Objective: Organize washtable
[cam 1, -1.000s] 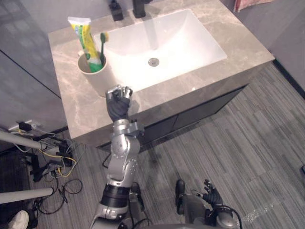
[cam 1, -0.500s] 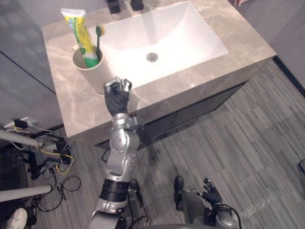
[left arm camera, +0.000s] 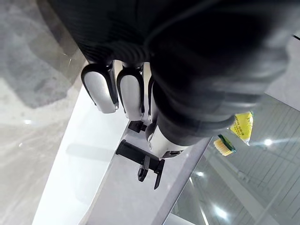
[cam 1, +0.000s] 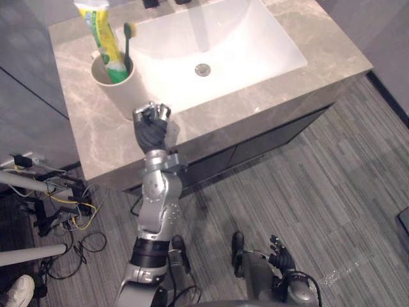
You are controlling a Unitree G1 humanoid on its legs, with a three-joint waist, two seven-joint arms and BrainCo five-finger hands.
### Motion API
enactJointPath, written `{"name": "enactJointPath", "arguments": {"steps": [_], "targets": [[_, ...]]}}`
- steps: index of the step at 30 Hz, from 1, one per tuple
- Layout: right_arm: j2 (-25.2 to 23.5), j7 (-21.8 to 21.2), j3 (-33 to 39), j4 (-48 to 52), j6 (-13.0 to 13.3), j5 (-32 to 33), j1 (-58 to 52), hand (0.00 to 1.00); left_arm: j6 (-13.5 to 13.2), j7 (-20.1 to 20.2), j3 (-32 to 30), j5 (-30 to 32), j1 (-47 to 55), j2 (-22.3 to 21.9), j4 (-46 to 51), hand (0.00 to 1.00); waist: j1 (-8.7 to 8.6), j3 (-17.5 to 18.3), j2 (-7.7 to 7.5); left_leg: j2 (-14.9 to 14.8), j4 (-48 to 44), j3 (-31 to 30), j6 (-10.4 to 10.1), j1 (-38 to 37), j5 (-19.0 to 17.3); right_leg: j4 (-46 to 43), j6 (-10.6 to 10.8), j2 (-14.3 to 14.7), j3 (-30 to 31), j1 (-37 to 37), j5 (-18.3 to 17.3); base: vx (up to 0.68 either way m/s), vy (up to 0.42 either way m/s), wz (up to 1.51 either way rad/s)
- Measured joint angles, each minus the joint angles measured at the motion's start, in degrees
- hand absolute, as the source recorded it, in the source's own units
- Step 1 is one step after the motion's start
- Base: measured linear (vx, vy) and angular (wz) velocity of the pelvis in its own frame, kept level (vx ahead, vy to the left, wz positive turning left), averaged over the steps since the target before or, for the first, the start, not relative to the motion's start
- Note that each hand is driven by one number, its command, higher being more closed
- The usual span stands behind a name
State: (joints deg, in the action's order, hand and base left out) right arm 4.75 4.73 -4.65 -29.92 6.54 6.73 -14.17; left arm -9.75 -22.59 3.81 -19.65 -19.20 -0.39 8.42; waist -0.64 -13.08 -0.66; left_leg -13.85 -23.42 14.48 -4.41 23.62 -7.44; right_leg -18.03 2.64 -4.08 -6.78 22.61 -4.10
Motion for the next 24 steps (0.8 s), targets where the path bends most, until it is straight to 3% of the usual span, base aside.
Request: {"name": "enactJointPath", "arguments": {"steps": [24], "targets": [[0.02,-1.71,-0.73,2.37,-0.17,0.6,0.22,0.0,2.04,0.15,-4.77,-1.2,-6.57,4.08,-2.3,1.0,-0.01,-1.61,-0.11,-0.35,-2.79,-0.32,0.39,3.73,-0.31,-2.34,-0.02,-0.04,0.32,3.62,-0.02,0.0,0.011,0.0]]}}
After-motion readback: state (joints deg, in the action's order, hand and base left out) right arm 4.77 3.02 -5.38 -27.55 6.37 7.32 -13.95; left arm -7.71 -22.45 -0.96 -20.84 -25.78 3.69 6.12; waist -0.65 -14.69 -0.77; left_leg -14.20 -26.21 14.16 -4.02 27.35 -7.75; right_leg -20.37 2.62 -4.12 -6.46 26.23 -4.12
